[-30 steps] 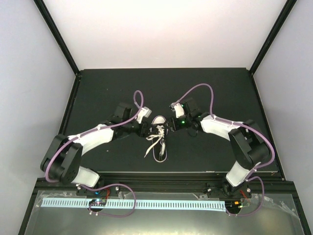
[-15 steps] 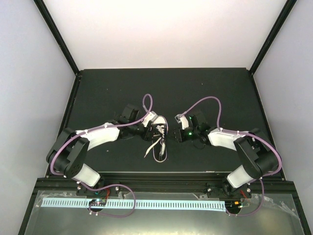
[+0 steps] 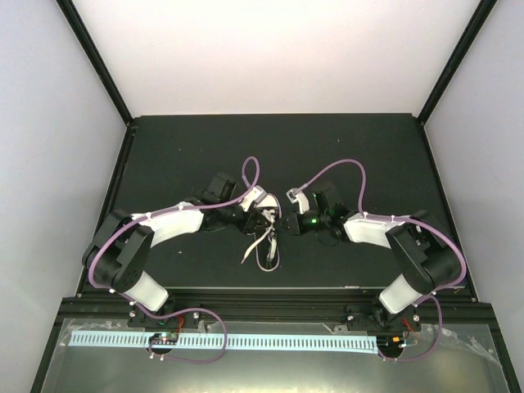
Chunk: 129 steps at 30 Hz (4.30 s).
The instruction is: Tie the shoes
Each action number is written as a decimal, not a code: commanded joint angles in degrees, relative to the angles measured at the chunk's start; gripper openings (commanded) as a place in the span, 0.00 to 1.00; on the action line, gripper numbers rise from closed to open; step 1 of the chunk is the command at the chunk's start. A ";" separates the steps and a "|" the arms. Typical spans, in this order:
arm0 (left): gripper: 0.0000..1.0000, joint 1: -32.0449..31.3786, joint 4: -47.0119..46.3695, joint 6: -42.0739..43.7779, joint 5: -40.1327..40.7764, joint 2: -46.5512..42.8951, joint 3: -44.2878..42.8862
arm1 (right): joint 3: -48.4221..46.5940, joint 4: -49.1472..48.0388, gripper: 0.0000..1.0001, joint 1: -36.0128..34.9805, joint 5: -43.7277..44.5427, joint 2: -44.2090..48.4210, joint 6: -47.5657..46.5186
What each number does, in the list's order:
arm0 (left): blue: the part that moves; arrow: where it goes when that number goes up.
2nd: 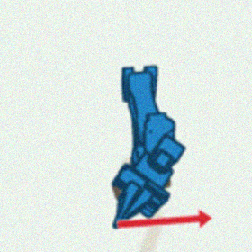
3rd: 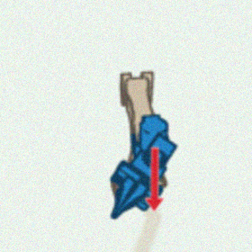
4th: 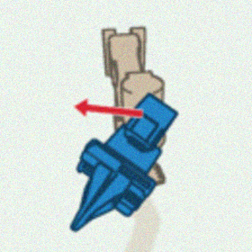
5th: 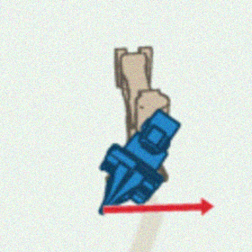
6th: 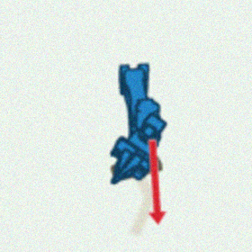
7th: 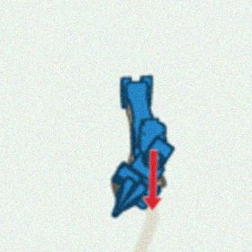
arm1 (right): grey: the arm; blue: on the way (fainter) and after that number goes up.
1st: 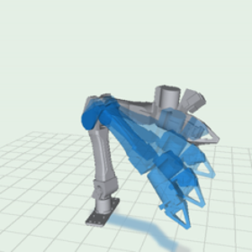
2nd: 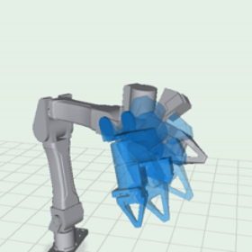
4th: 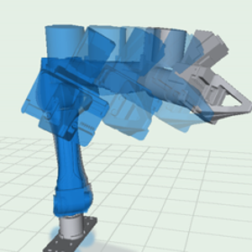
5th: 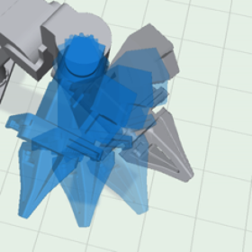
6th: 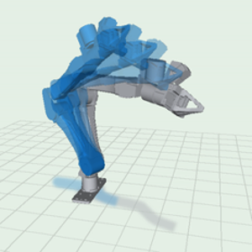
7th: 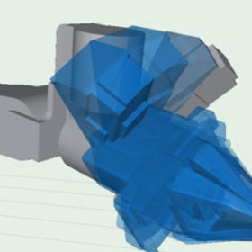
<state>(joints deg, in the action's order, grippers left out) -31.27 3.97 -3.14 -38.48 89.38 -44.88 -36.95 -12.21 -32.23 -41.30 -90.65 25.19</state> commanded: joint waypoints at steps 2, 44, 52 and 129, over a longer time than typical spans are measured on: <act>0.34 -0.51 1.16 1.40 1.71 0.48 -2.23 | -1.55 -2.56 0.26 -0.91 -2.07 -1.49 0.54; 0.31 -0.49 1.30 1.38 2.22 0.97 -2.63 | -0.62 -0.50 0.20 -2.90 2.31 0.10 0.81; 0.32 -0.54 1.40 1.55 1.75 1.30 -2.81 | -1.58 -0.87 0.15 -2.94 2.71 -0.72 1.03; 0.31 -0.63 -15.03 2.13 -0.37 3.05 4.33 | 3.90 -11.49 0.25 -1.43 1.87 0.14 5.45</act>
<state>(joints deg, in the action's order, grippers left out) -31.59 -9.15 -2.48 -38.20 92.27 -39.40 -32.16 -21.10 -33.41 -38.20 -89.78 30.83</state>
